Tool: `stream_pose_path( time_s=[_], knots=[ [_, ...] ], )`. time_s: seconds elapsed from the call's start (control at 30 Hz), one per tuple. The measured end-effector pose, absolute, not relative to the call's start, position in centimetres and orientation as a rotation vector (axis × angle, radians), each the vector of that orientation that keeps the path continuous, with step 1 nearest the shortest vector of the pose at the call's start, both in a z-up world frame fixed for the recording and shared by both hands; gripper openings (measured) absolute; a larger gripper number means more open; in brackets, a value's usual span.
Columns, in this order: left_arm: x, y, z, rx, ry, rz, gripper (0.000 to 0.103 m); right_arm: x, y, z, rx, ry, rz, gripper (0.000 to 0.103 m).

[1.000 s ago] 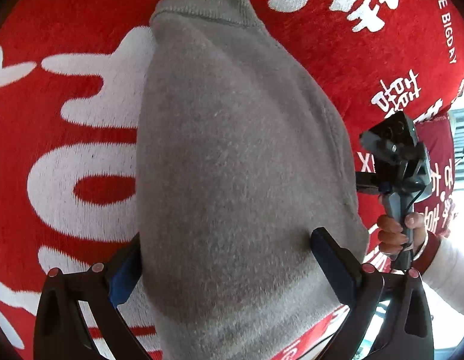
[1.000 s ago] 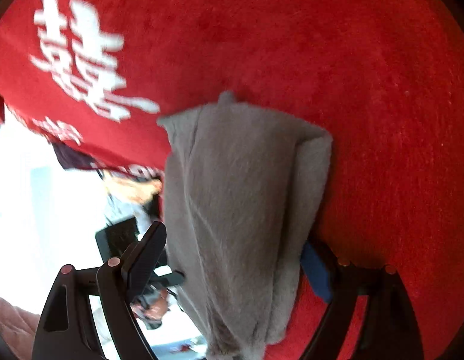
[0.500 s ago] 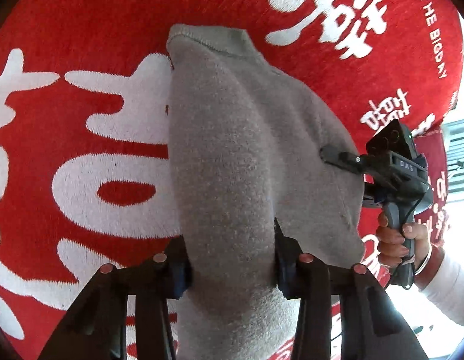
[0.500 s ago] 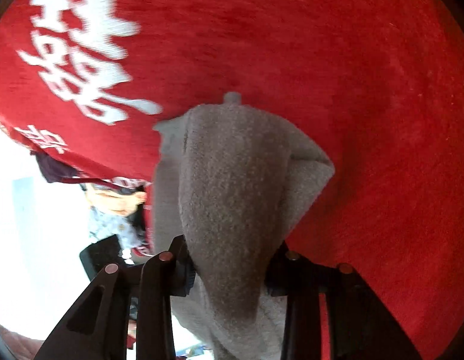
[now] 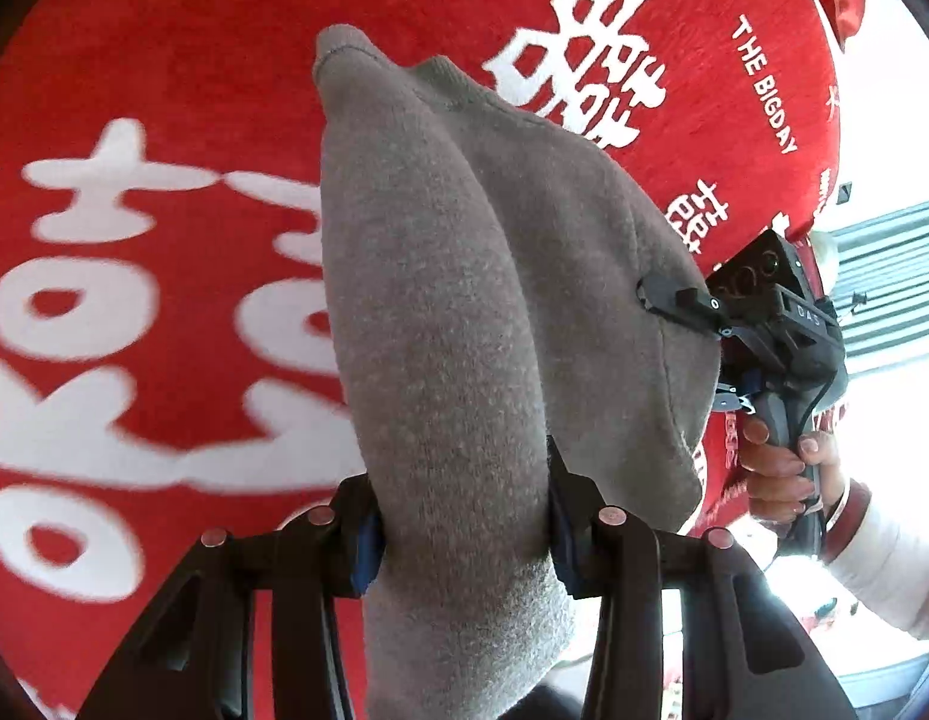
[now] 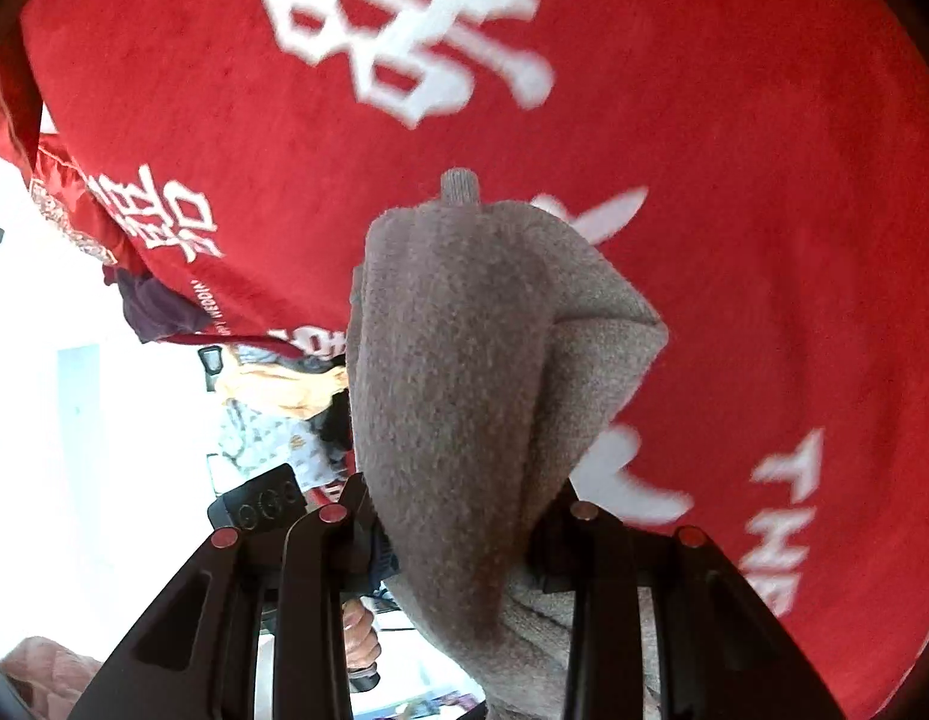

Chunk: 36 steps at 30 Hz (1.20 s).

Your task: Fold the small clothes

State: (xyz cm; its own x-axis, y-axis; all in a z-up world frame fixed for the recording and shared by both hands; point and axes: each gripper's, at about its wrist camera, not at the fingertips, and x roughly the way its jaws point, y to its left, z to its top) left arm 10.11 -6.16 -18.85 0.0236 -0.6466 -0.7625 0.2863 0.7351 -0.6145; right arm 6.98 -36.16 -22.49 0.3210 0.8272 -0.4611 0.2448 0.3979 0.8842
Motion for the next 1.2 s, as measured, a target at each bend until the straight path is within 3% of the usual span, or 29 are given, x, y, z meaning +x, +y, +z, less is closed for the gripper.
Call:
stream_pose_path(
  time_s=[0.23,0.4,0.47,0.5,0.53,0.63,0.67,0.77,0.8,0.87,1.2],
  knots=[
    [8.1,-0.4,-20.5,-0.276,1.405,-0.639,0.045,7.1,-27.3,-25.7,1.121,1.31,0.558,0.037],
    [7.5,2.8,-24.4,-0.184,1.452,-0.455,0.046,8.1,-24.3,-28.8,0.923,1.448,0.415,0.041],
    [7.2,4.3,-24.4,-0.225,1.442,-0.42,0.056,8.3,-24.4,-28.8,0.784,1.483,0.309,0.048],
    [7.0,4.8,-24.1,-0.236,1.442,-0.405,0.057,8.3,-24.6,-28.3,0.735,1.49,0.265,0.059],
    [6.9,5.1,-23.7,-0.22,1.444,-0.378,0.062,8.1,-24.9,-27.7,0.686,1.489,0.227,0.062],
    [6.4,5.4,-22.9,-0.171,1.449,-0.307,0.072,7.6,-25.8,-25.4,0.552,1.479,0.151,0.063],
    [6.2,5.5,-22.4,-0.157,1.445,-0.283,0.082,7.9,-25.7,-24.5,0.526,1.475,0.133,0.062],
    [5.6,5.6,-21.5,-0.117,1.42,-0.248,0.089,6.6,-25.7,-22.2,0.508,1.433,0.167,0.037],
    [5.5,5.4,-21.3,-0.099,1.414,-0.238,0.089,6.0,-25.2,-21.3,0.493,1.422,0.2,0.035],
    [5.1,4.9,-21.1,-0.081,1.414,-0.226,0.103,5.1,-23.8,-20.4,0.457,1.41,0.253,0.033],
    [4.9,3.8,-18.5,-0.091,1.326,-0.191,0.103,-0.7,-22.4,-24.2,0.334,1.484,0.214,0.026]
  ],
)
